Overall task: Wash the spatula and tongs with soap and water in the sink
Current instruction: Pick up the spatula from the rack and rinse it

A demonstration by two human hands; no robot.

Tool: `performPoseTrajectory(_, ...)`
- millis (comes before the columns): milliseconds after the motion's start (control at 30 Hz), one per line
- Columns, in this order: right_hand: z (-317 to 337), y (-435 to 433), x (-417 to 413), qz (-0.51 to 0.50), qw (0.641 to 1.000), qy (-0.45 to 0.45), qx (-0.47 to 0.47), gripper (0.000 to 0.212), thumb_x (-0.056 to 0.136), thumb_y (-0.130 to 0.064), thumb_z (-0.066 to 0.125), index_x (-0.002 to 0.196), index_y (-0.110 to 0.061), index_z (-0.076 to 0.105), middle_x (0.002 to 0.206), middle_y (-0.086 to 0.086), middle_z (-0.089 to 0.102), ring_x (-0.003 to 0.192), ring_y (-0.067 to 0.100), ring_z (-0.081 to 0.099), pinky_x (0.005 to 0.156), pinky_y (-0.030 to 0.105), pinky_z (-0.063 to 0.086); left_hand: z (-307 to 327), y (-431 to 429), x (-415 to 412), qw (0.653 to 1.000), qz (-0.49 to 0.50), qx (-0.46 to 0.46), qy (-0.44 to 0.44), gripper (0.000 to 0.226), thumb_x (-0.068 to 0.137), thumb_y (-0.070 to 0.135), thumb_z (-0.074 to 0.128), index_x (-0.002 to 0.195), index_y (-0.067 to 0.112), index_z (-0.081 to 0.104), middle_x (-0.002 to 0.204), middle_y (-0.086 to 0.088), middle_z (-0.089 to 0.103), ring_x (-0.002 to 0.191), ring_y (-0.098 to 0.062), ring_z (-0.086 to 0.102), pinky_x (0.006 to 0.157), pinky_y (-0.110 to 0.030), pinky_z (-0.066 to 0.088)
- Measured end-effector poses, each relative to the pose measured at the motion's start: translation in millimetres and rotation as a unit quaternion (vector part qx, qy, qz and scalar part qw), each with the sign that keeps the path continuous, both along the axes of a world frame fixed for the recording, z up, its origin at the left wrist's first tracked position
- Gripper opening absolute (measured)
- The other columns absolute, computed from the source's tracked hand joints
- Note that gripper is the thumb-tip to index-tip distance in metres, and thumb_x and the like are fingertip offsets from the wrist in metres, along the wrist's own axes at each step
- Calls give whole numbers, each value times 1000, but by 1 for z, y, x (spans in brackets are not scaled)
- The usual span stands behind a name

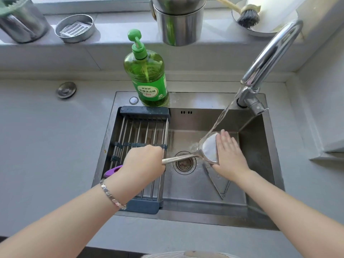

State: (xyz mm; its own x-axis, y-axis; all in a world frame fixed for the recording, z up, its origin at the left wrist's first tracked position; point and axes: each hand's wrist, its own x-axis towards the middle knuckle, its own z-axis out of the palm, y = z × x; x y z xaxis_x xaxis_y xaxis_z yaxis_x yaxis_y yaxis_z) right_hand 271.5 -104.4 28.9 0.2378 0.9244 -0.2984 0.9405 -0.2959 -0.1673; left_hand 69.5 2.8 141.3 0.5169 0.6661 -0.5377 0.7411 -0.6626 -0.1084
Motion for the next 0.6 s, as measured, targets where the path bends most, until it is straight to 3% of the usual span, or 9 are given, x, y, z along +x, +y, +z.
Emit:
performPoseTrajectory(133, 0, -8, -19, 144, 989, 34, 1, 83, 93, -45, 41, 148, -6, -6, 156, 11, -11, 142, 21, -18, 112, 25, -21, -1, -1, 1, 1000, 1, 0, 4, 11, 90, 25, 48, 83, 17, 45, 62, 4, 38, 65, -22, 48, 60, -29, 38)
performPoseTrajectory(333, 4, 7, -19, 97, 994, 22, 34, 83, 94, -43, 41, 147, -6, -12, 150, 5, -22, 144, 20, -14, 115, 30, -12, 3, 1, 3, 1000, 9, 2, -9, 13, 91, 26, 50, 82, 19, 44, 62, 4, 39, 63, -21, 48, 57, -27, 37)
performPoseTrajectory(367, 3, 7, -22, 110, 993, 30, 39, 82, 94, -41, 43, 147, -5, -8, 149, 5, -20, 144, 21, -10, 116, 31, -9, 4, 3, 1, 1000, 10, 1, -9, 13, 91, 27, 50, 82, 19, 44, 62, 4, 39, 61, -20, 47, 56, -27, 37)
performPoseTrajectory(433, -5, 8, -18, 156, 985, 19, 66, 79, 89, -31, 54, 147, 0, 11, 154, 15, 2, 144, 29, 9, 115, 38, -1, 4, 5, -5, 1000, 28, -11, -6, 13, 90, 29, 52, 83, 19, 48, 63, 4, 43, 56, -17, 47, 54, -27, 38)
performPoseTrajectory(467, -6, 10, -11, 149, 986, 13, 73, 77, 86, -25, 58, 146, 1, 18, 154, 18, 12, 143, 32, 15, 114, 39, 2, 3, 5, -9, 999, 43, -22, -5, 13, 89, 30, 52, 84, 19, 50, 64, 4, 45, 57, -17, 48, 55, -27, 41)
performPoseTrajectory(567, -7, 16, 2, 67, 996, -22, 49, 75, 82, -6, 53, 146, 4, 16, 155, 19, 13, 144, 29, 12, 117, 34, 8, -2, 3, -18, 995, 87, -54, -8, 13, 88, 31, 53, 85, 18, 54, 65, 4, 49, 61, -18, 53, 61, -28, 46)
performPoseTrajectory(600, -7, 16, 0, 65, 994, -46, 77, 71, 75, 1, 54, 141, 9, 28, 150, 23, 27, 140, 32, 27, 115, 36, 18, -4, 2, -19, 993, 101, -60, -15, 12, 87, 30, 54, 84, 18, 54, 65, 4, 50, 60, -18, 53, 60, -27, 45)
